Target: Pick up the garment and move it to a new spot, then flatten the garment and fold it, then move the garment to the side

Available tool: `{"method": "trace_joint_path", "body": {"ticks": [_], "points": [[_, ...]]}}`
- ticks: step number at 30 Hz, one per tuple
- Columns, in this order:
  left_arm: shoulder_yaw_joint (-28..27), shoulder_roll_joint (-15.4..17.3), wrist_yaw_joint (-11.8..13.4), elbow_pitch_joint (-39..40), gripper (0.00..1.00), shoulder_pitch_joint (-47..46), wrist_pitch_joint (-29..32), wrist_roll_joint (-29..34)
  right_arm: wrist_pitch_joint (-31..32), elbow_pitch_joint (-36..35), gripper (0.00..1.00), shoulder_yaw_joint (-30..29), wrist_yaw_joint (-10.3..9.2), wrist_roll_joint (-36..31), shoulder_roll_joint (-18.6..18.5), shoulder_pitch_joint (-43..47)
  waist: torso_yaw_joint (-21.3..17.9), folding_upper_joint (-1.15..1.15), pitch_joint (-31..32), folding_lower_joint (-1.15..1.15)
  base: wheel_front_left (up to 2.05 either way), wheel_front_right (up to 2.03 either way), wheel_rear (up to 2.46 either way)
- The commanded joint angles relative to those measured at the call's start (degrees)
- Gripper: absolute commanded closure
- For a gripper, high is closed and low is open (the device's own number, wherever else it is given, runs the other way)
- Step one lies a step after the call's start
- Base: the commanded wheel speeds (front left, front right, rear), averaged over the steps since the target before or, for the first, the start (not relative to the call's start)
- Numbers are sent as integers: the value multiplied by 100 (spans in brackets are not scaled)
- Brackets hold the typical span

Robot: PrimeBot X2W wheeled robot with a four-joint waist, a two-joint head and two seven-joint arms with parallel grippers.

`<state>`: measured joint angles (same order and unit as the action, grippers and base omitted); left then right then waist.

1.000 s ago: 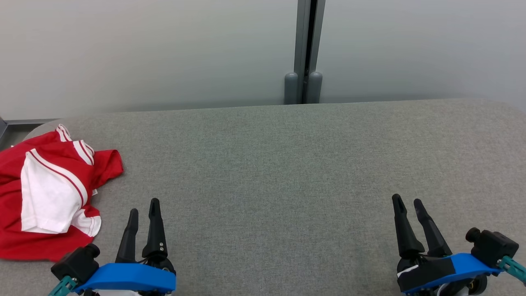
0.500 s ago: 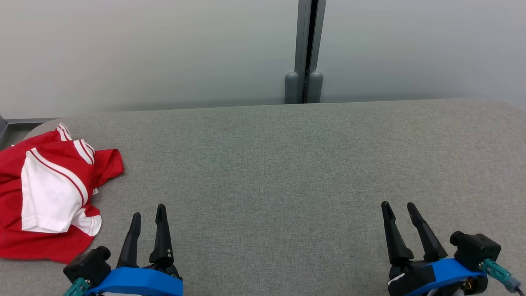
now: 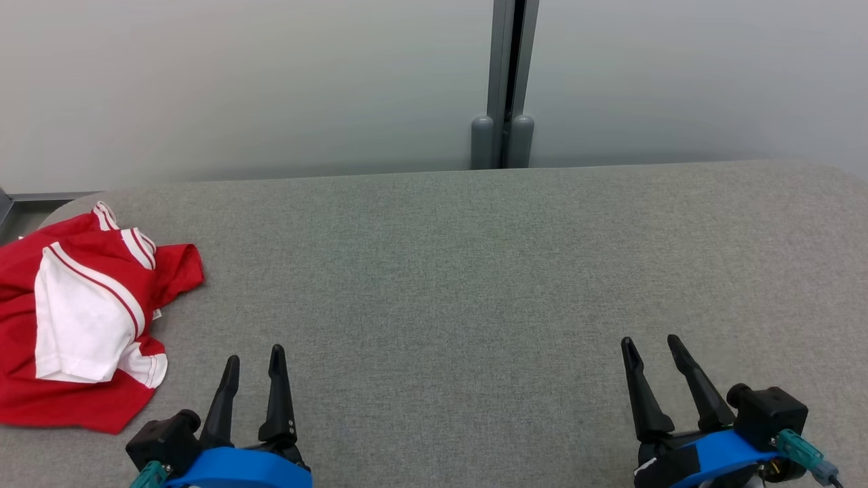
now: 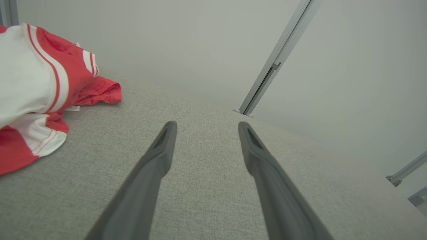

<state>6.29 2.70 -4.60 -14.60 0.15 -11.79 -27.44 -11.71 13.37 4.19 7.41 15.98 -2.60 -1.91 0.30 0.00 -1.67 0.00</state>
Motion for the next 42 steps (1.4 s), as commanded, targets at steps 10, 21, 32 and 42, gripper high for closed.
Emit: {"method": "trace_joint_path", "body": {"ticks": [10,21,32,42], "points": [[85,25,36,-67,0,-6,-165,403,-177,-178,0,-70,12,-488,-40,-85,11,0,-30,0,0,0,0],[99,26,50,-132,0,-11,-270,772,-287,-122,0,-39,8,-955,-43,-79,28,0,-67,0,0,0,0],[119,26,87,-227,0,20,-348,945,-358,-99,0,-2,9,-1209,-44,-65,24,0,-78,0,0,0,0],[74,25,98,-314,0,-28,-343,846,-358,-84,0,-26,9,-1098,-43,-63,31,0,-75,0,0,0,0]]}}
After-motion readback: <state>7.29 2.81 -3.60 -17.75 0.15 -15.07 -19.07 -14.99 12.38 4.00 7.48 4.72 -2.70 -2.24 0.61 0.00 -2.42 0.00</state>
